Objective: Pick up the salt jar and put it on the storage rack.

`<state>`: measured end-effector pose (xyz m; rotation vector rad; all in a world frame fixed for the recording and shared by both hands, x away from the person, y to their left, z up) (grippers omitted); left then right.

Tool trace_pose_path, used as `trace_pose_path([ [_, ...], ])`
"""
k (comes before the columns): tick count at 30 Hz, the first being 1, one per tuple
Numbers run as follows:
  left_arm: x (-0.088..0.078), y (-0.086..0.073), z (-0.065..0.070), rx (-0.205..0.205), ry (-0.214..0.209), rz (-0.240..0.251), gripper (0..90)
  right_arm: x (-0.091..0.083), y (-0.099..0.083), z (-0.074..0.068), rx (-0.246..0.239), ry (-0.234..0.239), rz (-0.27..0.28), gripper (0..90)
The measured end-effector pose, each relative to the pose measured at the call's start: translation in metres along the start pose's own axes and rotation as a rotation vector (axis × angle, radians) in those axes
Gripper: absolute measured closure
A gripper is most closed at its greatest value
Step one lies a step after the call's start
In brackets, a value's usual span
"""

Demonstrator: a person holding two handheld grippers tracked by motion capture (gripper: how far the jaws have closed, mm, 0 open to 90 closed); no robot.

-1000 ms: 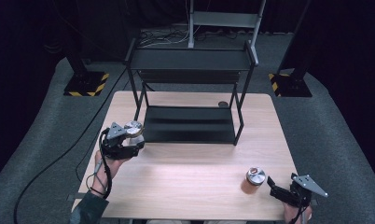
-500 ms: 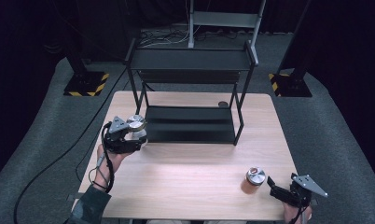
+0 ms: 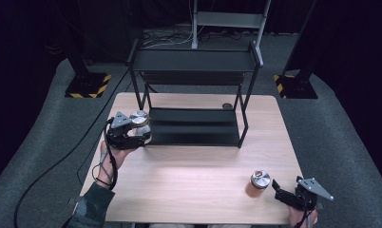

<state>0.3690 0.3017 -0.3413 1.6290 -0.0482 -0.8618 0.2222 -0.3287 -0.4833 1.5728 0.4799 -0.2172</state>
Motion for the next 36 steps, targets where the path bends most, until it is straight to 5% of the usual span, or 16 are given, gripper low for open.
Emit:
trace_pose_path([
  [36,0.004,0.046,-0.007,0.015,-0.011,0.056,30.3,0.001,0.001,0.0,-0.003,0.001,-0.007,0.0],
])
Point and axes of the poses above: each handheld gripper's, and its own axes: x roughly forward along the jaws, y roughly out of its top, z roughly to its right, the point moved 5 cm from there along x, roughly forward along the jaws
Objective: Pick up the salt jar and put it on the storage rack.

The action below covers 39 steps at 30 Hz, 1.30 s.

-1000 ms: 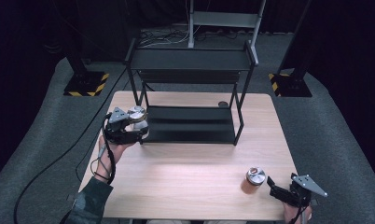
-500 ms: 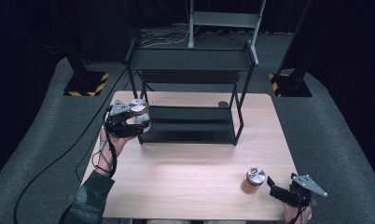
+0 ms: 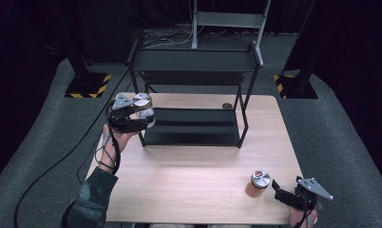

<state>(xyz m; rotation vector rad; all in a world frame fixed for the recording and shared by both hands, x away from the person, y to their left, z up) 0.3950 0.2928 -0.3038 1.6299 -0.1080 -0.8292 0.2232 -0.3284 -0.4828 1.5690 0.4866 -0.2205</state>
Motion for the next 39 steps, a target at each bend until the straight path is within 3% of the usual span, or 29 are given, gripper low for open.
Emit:
trace_pose_path([
  [39,-0.001,0.042,-0.007,0.008,0.013,0.037,30.2,0.0,0.001,0.0,0.0,-0.001,-0.004,0.2],
])
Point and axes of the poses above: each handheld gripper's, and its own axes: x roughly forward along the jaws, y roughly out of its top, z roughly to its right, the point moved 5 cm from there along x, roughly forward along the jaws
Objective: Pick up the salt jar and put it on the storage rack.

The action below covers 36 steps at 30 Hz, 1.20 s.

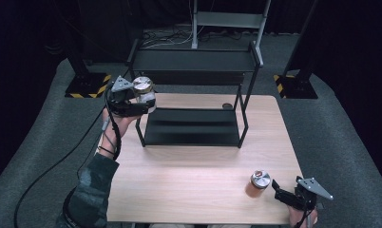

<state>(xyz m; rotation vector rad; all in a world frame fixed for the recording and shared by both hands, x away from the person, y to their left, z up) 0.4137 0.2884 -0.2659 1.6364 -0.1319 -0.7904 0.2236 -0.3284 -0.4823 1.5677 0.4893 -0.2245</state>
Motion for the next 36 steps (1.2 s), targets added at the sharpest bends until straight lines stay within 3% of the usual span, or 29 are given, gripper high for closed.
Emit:
trace_pose_path([
  [36,-0.004,0.036,-0.004,0.003,-0.001,0.013,30.2,0.0,0.001,-0.001,0.001,-0.003,-0.004,0.3],
])
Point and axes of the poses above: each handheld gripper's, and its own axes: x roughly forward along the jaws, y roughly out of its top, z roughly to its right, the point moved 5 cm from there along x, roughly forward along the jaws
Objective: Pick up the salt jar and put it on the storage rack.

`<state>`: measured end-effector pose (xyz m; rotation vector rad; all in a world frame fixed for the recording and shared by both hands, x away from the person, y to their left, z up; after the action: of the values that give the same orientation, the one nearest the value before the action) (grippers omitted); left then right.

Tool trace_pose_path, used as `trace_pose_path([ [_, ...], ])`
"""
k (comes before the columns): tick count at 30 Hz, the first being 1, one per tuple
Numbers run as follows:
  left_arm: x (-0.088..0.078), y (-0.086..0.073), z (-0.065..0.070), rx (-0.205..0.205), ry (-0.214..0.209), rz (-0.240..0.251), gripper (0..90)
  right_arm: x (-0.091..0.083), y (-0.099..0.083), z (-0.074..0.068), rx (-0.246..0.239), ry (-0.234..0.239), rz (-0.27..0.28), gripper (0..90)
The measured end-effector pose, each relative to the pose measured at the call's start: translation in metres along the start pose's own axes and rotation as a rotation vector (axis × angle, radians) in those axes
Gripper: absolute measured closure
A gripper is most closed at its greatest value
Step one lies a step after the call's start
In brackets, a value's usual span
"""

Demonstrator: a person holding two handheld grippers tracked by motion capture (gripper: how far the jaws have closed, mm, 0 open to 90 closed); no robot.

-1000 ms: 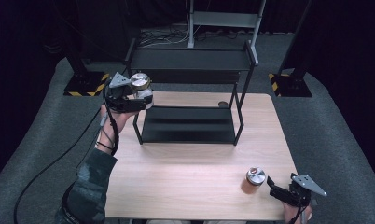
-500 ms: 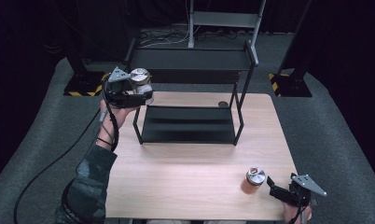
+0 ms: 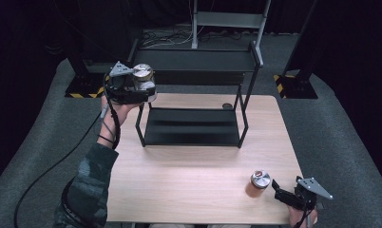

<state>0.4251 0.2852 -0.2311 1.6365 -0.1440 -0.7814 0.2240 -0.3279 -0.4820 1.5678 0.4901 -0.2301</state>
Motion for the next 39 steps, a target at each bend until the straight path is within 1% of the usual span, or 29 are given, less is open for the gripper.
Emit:
trace_pose_path([
  [12,0.001,0.013,-0.001,0.0,0.002,0.004,30.3,0.0,0.0,0.0,0.0,0.0,-0.003,0.3],
  [23,0.001,0.019,-0.003,-0.008,0.0,0.014,30.3,0.0,0.0,0.0,0.001,0.0,-0.002,0.3],
  [39,-0.005,0.038,0.003,0.016,-0.002,0.043,30.3,0.0,0.0,0.0,0.001,-0.002,-0.002,0.3],
])
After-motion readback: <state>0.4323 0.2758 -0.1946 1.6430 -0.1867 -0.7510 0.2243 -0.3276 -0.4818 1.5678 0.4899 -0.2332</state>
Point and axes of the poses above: each handheld gripper's, and its own axes: x roughly forward along the jaws, y roughly out of its top, z roughly to its right, the point moved 5 cm from there along x, roughly forward along the jaws
